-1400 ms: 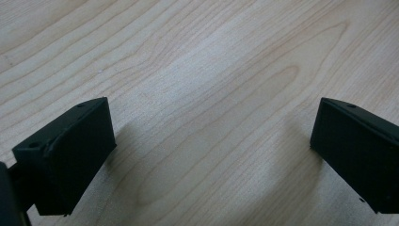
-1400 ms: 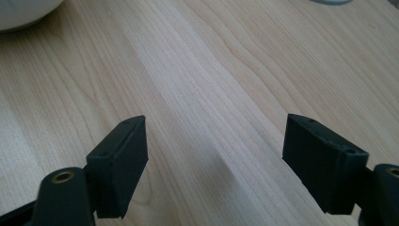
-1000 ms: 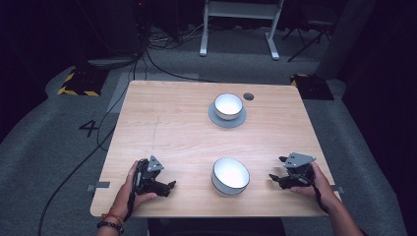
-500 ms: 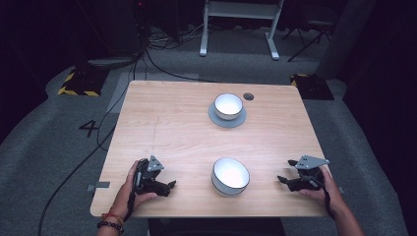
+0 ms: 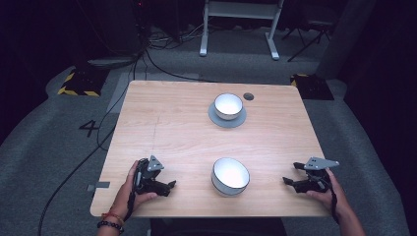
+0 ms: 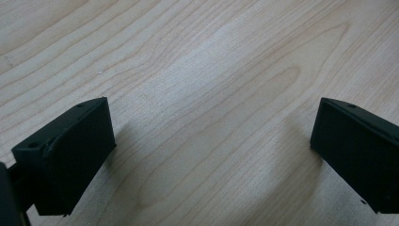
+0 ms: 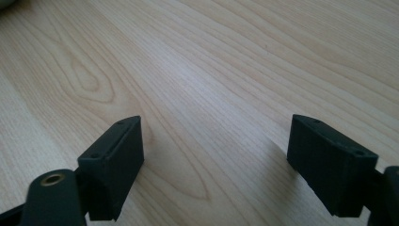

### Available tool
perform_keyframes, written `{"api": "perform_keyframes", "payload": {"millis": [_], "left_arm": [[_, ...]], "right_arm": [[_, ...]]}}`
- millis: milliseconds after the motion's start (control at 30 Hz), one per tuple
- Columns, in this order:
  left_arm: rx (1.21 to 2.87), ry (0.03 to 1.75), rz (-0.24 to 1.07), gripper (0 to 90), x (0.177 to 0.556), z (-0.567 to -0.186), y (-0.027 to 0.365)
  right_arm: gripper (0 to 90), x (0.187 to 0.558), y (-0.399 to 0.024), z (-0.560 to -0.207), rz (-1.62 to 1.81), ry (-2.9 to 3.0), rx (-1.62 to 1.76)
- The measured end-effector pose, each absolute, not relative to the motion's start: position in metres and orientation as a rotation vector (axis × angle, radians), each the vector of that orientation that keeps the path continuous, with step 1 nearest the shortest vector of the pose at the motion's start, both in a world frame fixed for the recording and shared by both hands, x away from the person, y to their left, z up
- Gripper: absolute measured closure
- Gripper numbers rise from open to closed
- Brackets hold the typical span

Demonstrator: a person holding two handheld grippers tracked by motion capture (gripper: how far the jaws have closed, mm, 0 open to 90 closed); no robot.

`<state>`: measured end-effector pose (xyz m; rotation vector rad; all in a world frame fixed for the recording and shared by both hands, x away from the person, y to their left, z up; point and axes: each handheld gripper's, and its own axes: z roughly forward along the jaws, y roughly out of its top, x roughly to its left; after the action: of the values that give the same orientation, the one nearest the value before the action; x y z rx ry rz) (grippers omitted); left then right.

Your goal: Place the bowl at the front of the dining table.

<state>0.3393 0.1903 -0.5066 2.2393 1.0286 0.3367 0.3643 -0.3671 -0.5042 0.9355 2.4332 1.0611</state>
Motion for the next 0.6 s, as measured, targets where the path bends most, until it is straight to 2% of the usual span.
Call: {"api": "perform_keyframes", "payload": {"millis": [600], "left_arm": [[2.237, 1.028, 0.337, 0.4, 0.339, -0.507, 0.190]], "right_arm": [[15.4, 0.363, -0.379, -0.505, 1.057, 2.439, 0.961]]}}
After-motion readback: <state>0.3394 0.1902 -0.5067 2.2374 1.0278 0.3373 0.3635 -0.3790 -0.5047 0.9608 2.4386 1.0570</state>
